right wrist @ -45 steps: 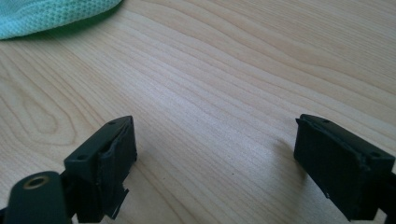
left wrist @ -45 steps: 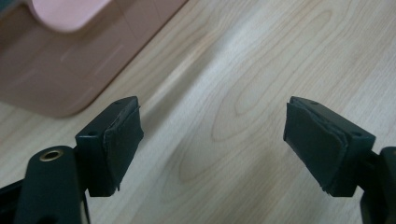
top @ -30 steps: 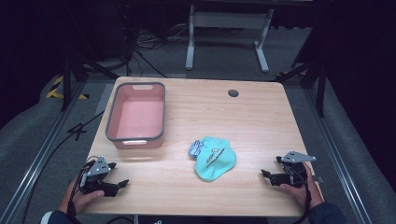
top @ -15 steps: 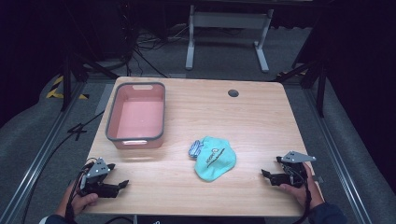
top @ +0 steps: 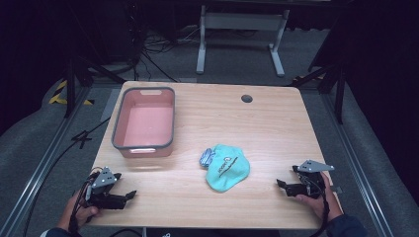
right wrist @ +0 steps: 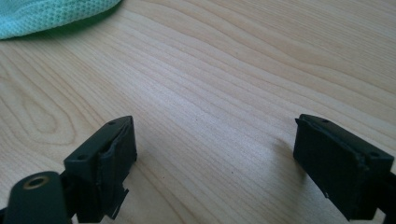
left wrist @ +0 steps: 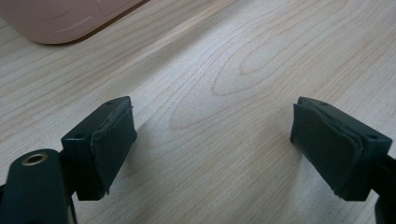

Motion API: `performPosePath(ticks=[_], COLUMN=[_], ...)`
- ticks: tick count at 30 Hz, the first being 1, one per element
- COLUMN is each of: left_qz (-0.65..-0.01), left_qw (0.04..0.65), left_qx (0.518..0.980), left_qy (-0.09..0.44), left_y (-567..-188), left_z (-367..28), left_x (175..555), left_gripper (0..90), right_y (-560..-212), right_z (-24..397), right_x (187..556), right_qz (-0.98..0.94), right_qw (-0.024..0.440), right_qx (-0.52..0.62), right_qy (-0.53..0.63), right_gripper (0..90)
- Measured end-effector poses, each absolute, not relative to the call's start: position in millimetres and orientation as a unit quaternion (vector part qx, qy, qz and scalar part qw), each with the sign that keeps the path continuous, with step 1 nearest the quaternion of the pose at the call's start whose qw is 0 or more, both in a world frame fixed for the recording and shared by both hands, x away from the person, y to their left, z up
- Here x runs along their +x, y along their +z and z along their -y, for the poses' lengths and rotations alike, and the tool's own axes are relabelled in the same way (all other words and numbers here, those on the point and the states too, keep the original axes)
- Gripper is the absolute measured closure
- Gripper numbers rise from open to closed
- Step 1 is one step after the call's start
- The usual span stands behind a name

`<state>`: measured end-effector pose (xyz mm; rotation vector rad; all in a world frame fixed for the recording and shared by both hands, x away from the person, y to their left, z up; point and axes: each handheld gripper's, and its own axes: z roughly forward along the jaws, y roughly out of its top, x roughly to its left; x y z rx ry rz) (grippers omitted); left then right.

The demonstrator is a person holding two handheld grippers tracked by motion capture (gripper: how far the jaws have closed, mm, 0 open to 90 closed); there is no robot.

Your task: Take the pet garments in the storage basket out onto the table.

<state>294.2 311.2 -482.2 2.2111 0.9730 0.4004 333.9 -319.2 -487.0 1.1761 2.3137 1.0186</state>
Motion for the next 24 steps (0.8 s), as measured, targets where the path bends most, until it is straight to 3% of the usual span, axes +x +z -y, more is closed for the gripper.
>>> performPosePath(ticks=[14, 24], left_qz=[-0.380, -0.384], left_qw=[0.338, 0.325], left_qx=[0.848, 0.851], left_qy=[0.149, 0.152], left_y=[-482.7, -482.8], left_z=[-308.8, -303.2], left_x=[294.6, 298.3], left_gripper=[11.9, 3.8], right_y=[-487.0, -487.0], right_z=[319.2, 319.2], right_x=[333.8, 333.8], right_qz=[-0.817, -0.817], right_qw=[0.176, 0.177], right_qx=[0.415, 0.415], right_qy=[0.359, 0.359], right_gripper=[13.8, 13.8])
